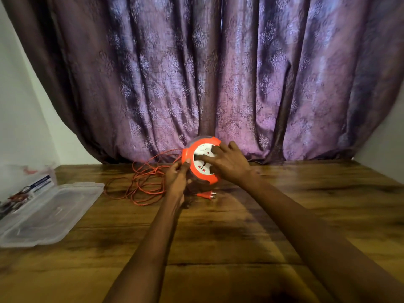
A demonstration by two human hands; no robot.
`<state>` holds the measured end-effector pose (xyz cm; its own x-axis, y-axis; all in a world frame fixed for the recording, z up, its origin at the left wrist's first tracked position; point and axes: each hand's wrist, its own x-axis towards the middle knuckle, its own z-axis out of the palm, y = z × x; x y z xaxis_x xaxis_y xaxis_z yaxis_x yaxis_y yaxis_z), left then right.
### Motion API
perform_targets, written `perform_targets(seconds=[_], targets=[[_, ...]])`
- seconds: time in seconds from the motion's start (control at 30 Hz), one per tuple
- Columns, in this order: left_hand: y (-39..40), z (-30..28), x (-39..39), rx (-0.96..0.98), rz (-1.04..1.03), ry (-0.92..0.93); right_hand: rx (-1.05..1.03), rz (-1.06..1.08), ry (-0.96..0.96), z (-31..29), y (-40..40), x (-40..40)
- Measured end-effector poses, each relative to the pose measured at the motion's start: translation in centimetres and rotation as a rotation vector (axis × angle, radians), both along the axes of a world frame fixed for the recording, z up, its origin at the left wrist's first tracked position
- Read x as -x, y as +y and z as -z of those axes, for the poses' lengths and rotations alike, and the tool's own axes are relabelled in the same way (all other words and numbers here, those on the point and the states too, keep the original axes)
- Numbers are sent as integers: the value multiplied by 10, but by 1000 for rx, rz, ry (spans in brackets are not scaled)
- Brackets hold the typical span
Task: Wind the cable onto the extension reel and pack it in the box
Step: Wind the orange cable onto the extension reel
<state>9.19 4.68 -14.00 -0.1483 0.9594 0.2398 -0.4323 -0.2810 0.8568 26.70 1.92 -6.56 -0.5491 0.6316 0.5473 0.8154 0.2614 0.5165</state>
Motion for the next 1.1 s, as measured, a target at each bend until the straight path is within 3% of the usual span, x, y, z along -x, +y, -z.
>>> perform_targets(seconds=[0.17,0.27,0.37,0.43,0.47,0.53,0.6,0.67,0.73,0.8,0.97,1.1], targets=[[-7,0,-18,-58,-35,-35,87,158,582,7,-2,21],[-10,5,-21,-69,-26,-47,306,264,1119,2,-1,27],[-12,5,-25,-81,-21,-47,676,32,1792,-2,0,29],[-11,4,-25,-98,-47,-14,737,-78,1998,5,3,30],[-10,2,-22,-93,-64,-2,719,-98,1974,10,5,30],[-8,-2,-15,-48,-85,-6,635,-74,1739,15,6,25],[-5,-6,-5,-13,-93,-25,431,3,1353,15,3,14],[-1,-9,5,3,-95,-22,191,-113,941,15,-1,4],[2,-10,12,14,-91,-18,132,-319,540,11,-3,-4],[3,-10,16,14,-87,12,146,-354,240,3,-5,-8],[2,-10,19,21,-46,135,104,-281,-138,-7,-9,-10],[-4,-9,10,-9,-20,187,8,-152,-263,-8,-9,-13]])
